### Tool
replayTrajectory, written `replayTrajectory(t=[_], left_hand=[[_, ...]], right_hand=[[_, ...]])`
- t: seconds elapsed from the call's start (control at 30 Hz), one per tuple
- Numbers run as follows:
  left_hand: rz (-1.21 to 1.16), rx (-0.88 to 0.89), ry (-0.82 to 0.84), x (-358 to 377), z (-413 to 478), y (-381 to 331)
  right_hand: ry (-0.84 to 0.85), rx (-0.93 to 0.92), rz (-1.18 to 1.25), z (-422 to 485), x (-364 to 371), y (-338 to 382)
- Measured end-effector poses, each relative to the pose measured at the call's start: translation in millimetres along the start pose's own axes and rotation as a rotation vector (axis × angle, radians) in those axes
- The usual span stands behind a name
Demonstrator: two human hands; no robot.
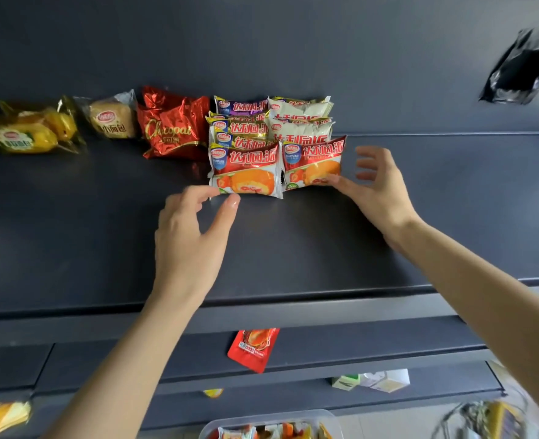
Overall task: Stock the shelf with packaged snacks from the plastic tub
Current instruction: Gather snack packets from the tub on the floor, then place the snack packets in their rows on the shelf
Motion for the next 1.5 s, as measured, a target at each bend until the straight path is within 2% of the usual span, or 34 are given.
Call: replayTrajectory(t=[0.1, 0.3, 0.43, 0.6, 0.7, 0.83, 1.0, 1.1, 1.23, 1.4, 1.5], left_hand=[[0.016, 0.062, 0.004, -6, -14, -8], [0.028, 0.186, 0.098, -19, -85, -20], [0.132, 0.256, 0.172, -26, -126, -19], [0.32, 0.303, 0.231, -34, -170, -1], [0.478, 0.346, 0.283, -35, -195, 17], [0.795, 0.35, 0.45, -22, -229, 63], [0.977, 0.254, 0.599, -12, -263, 138], [1.001, 0.158, 0.664, -6, -285, 187], [0.979, 0.068, 0.703, 10, -314, 242], [0.937, 0.0, 0.775, 43, -361, 307], [0.924, -0.116, 0.855, 66, -392, 361]], right_hand=[[-0.014, -0.066, -0.104, -34, -8, 12], [0.204, -0.291, -0.294, -126, 15, 51], [0.322, -0.403, -0.464, -181, 22, 66], [0.311, -0.541, -0.673, -227, 16, 66], [0.362, -0.625, -0.758, -258, 29, 48], [0.516, -0.551, -0.844, -293, 53, -1], [0.81, -0.35, -0.938, -329, 93, -93], [0.95, -0.188, -0.994, -349, 106, -153], [1.057, -0.027, -1.03, -373, 117, -222], [1.127, 0.079, -1.033, -408, 136, -305], [1.137, 0.152, -1.0, -432, 154, -353]])
Point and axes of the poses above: each hand's wrist, its own z-axis towards the middle knuckle, its own x-axis out of the palm, y = z × x, the point moved 10 cm from there along z, towards the middle knuckle, and after that the axes turned 1 degree about -x, right-handed, at the moved point
